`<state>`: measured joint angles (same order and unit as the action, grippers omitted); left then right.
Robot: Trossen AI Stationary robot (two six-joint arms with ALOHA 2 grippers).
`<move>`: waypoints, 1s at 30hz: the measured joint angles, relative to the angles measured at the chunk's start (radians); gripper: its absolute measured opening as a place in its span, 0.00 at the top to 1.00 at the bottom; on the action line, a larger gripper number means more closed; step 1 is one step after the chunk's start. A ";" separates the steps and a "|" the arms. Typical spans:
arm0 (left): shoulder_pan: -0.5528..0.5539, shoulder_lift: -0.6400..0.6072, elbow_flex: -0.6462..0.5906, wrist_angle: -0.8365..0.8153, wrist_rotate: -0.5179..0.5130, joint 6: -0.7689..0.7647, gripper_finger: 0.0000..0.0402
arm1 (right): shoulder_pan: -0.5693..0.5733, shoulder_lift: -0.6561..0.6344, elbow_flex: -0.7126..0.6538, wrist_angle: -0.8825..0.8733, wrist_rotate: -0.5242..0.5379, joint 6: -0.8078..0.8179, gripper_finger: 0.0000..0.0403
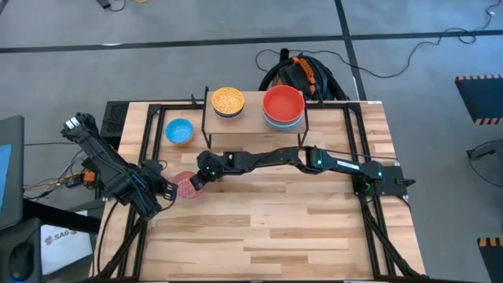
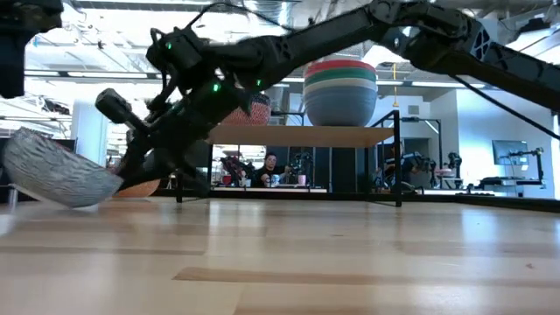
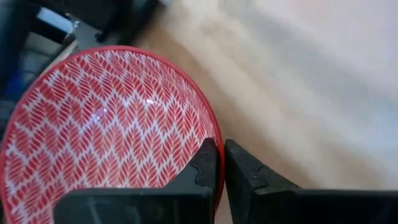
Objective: Place and stack bowls onto a shelf
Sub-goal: Stack the patterned red bowl on top of the patterned yellow bowl on the shelf
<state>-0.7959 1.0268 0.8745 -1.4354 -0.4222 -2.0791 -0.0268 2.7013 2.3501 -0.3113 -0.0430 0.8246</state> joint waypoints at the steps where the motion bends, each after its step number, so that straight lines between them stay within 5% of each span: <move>1: 0.000 0.000 0.000 0.007 -0.025 0.000 0.86 | 0.001 -0.009 0.003 -0.011 0.022 -0.022 0.91; 6: 0.004 -0.002 0.000 0.049 -0.173 0.026 0.79 | 0.013 -0.082 0.001 -0.139 0.118 -0.183 0.91; 17: 0.089 0.007 0.000 0.138 -0.193 0.105 0.60 | 0.057 -0.225 0.002 -0.237 0.201 -0.352 0.91; 23: 0.107 0.007 0.000 0.211 -0.189 0.164 0.66 | 0.080 -0.278 0.001 -0.264 0.240 -0.393 0.91; 30: 0.109 0.008 0.000 0.263 -0.184 0.145 0.86 | 0.104 -0.301 0.003 -0.295 0.275 -0.375 0.91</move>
<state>-0.6867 1.0351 0.8749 -1.1720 -0.6057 -1.9339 0.0776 2.4004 2.3532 -0.6062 0.2317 0.4493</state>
